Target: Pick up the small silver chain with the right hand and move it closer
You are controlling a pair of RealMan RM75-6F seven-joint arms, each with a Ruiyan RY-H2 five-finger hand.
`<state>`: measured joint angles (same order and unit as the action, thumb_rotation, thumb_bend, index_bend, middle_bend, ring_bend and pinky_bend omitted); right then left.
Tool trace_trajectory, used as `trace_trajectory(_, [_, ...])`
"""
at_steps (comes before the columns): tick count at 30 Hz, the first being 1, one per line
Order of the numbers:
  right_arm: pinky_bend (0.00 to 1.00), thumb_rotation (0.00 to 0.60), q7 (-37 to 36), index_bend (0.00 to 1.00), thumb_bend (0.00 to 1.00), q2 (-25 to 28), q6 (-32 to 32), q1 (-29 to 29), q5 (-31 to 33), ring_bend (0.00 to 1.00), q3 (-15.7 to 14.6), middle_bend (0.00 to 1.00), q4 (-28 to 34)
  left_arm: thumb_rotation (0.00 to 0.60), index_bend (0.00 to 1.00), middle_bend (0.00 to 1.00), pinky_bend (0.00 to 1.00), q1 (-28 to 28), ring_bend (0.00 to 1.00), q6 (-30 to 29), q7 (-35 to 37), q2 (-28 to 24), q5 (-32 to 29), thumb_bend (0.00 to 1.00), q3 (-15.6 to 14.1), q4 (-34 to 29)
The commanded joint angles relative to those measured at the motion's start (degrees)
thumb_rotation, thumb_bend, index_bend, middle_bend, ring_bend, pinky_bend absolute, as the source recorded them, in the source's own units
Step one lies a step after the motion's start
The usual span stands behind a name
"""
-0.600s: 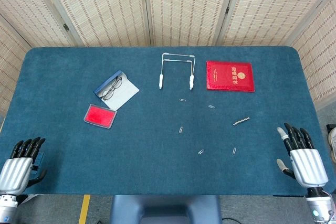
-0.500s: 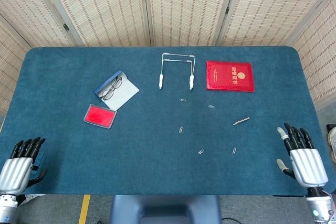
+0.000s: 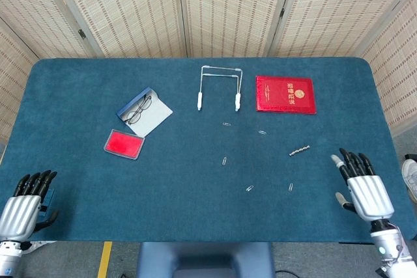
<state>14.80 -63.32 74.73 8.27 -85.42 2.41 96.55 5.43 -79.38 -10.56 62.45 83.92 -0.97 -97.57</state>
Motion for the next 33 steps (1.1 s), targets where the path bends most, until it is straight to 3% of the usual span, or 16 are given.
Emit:
trace_trajectory(1, [0.0,0.6,2.0,0.14,0.3,0.6,-4.2,3.3,1.7,0.0,1.2,0.0,0.5,0.6,0.0,0.09,0.01,0.3,0.09,0.6,-0.2,0.1,-0.7,0.38,0.2,0.2])
trace_trajectory(6, [0.0,0.6,2.7,0.21,0.3,-0.8,-12.3,9.3,5.6,0.0,3.7,0.0,-2.3,0.6,0.0,0.09,0.01,0.2,0.09,0.5,0.0,0.1,-0.3,0.38,0.0,0.0])
trace_trajectory(11, [0.0,0.6,4.1,0.31,0.3,-4.3,-15.9,13.1,8.2,0.0,5.1,0.0,-6.8,0.6,0.0,0.09,0.01,0.2,0.09,0.5,1.1,-0.3,-0.5,0.38,0.1,0.1])
trace_trajectory(17, [0.0,0.6,-0.2,0.39,0.3,-9.9,-15.9,15.4,7.7,0.0,5.8,0.0,-14.6,0.6,0.0,0.09,0.01,0.1,0.09,0.2,1.7,-0.5,-0.1,0.38,-0.1,0.2])
trace_trajectory(28, [0.0,0.6,-4.3,0.44,0.3,-21.7,-11.8,17.3,2.5,0.0,3.7,0.0,-31.7,0.6,0.0,0.09,0.01,0.1,0.09,0.3,2.0,-0.6,0.1,0.38,-0.2,0.2])
trace_trajectory(33, [0.0,0.6,-6.9,0.45,0.3,-24.5,-11.9,17.9,1.6,0.0,2.8,0.0,-36.7,0.6,0.0,0.09,0.01,0.1,0.09,0.3,2.4,-0.7,0.2,0.38,-0.3,0.3])
